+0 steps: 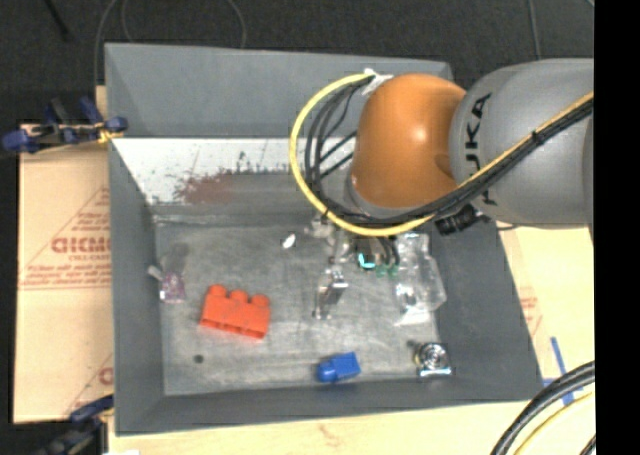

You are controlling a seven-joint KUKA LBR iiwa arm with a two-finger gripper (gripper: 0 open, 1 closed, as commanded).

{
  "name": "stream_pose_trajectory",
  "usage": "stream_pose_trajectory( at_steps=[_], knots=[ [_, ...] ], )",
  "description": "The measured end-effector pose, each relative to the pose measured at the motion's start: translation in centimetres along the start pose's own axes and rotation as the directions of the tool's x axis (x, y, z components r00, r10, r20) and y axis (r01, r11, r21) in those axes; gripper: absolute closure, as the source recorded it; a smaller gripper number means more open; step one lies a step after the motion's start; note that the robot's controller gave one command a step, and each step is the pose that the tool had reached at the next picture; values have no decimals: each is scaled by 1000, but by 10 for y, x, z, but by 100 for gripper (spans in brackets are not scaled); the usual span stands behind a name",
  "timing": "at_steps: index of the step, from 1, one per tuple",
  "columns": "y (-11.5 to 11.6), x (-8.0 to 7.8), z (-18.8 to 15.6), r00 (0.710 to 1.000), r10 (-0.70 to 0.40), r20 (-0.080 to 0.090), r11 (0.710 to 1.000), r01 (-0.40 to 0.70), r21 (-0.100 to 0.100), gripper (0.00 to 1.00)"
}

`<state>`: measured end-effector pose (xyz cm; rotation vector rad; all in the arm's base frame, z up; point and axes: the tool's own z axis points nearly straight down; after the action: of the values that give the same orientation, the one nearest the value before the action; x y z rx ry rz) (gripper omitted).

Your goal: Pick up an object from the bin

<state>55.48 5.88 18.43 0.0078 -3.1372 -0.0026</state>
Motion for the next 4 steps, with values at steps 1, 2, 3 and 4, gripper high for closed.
stream_pose_trajectory(
  at_steps=[1,2,3,4],
  knots=[
    [63,53,91,982,-187,0,982,187,2,0],
    [-22,14,86,999,-52,10,999,52,3,0],
    [-9,53,2,991,-130,12,991,130,4,0],
    [-82,79,65,922,-388,0,922,388,5,0]
  ],
)
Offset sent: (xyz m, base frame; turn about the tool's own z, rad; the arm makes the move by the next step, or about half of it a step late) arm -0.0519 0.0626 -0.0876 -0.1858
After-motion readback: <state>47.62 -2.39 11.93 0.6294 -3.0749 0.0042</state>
